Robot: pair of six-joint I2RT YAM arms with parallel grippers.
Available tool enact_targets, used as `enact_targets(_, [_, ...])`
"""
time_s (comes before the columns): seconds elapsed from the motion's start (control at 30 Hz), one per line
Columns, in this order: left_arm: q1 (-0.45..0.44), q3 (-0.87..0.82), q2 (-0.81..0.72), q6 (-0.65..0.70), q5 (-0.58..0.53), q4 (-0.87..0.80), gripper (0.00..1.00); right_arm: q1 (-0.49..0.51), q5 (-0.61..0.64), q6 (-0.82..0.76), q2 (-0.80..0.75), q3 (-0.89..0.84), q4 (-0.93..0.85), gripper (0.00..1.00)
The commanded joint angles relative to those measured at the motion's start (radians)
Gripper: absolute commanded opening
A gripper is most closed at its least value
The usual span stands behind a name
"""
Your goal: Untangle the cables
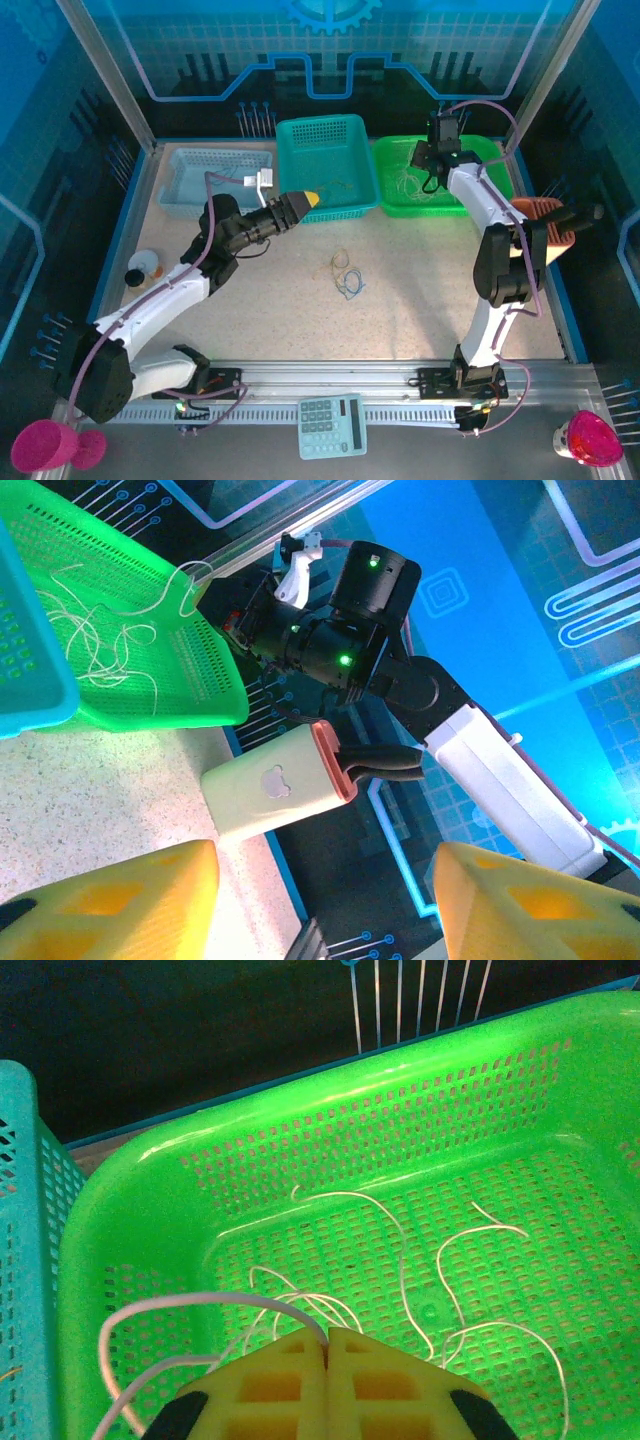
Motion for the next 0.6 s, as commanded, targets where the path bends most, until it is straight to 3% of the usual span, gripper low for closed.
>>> enact_targets(0.0, [0.008,-0.014,-0.026,0.042,-0.019,-0.024,0.6,-0.015,0.026,-0.023,-0.004,-0.001,-0.028,0.12])
enact_targets(0.07, [0.007,-0.015,-0.027,0.044,-0.02,-0.029,0.6,-0.016,0.02,-0.024,-0.013,-0.007,-0.035,0.28])
enact_targets(0.13, [0.008,-0.014,-0.028,0.049,-0.022,-0.038,0.6,-0.019,0.012,-0.029,-0.022,-0.01,-0.036,0.55])
enact_targets(0.23, [0.008,-0.011,-0.033,0.059,-0.025,-0.054,0.6,-0.019,0.006,-0.031,-0.031,0.011,-0.075,0.73])
enact_targets(0.37, [0.008,-0.009,-0.035,0.07,-0.032,-0.073,0.62,-0.016,-0.008,-0.025,-0.04,0.071,-0.162,0.75])
enact_targets(0.57, [0.008,-0.019,-0.042,0.096,-0.078,-0.127,0.68,0.029,-0.141,0.017,-0.205,-0.074,-0.089,0.73])
